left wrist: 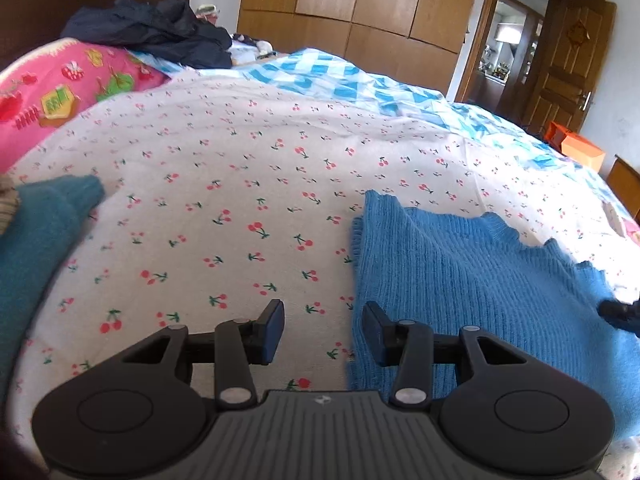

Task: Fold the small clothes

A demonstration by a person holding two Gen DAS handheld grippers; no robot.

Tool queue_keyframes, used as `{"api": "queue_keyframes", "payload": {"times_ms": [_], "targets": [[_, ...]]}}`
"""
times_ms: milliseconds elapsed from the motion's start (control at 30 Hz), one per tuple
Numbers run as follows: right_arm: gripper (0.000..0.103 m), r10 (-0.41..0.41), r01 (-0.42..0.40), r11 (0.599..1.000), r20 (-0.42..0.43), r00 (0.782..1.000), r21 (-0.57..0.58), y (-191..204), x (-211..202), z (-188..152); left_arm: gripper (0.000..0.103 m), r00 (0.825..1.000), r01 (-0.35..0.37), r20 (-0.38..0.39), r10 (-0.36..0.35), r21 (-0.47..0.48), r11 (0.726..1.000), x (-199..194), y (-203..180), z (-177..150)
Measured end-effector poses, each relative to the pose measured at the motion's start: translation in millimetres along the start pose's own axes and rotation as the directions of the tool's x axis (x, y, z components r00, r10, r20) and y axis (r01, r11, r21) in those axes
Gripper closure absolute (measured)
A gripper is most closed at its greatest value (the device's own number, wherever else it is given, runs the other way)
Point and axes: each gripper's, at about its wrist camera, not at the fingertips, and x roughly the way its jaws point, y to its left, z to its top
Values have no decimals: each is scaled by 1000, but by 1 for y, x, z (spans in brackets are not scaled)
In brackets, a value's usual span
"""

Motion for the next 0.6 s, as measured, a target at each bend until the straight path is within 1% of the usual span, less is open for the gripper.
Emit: {"api": "queue_keyframes", "payload": {"times_ms": [33, 100, 167, 233, 267, 333, 500, 600], "targets": [[83, -14, 14, 1000, -25, 1000, -4, -4, 3, -4, 55, 1000, -6, -2, 6, 9, 1000, 0, -2, -1], [83, 16, -16, 1000, 22, 1000, 10, -8, -11, -11, 55, 1000, -13, -5, 13, 18, 1000, -3, -5, -2], [81, 40, -38, 999, 74, 996, -19, -6, -26, -17, 55, 1000, -17, -5, 17, 13, 1000, -10, -5, -3], [79, 45, -39, 997, 113, 993, -62, -5, -32, -24, 55, 1000, -13, -15, 13, -16, 1000, -18, -3, -8], [77, 43, -35, 997, 109, 993, -74, -7, -30, -28, 55, 1000, -13, -24, 12, -28, 1000, -22, -2, -10], [77, 27, -23, 997, 51, 998, -78, -12, -16, -36, 55, 999, -18, -38, 17, -36, 999, -27, -3, -15], [76, 68, -60, 996, 106, 992, -72, -10, -37, -29, 55, 999, -5, -45, 2, -57, 998, -38, -10, -22], [74, 105, -98, 993, 107, 989, -66, -1, -43, -25, 55, 998, 9, -60, -13, -69, 998, -39, -17, -28]]}}
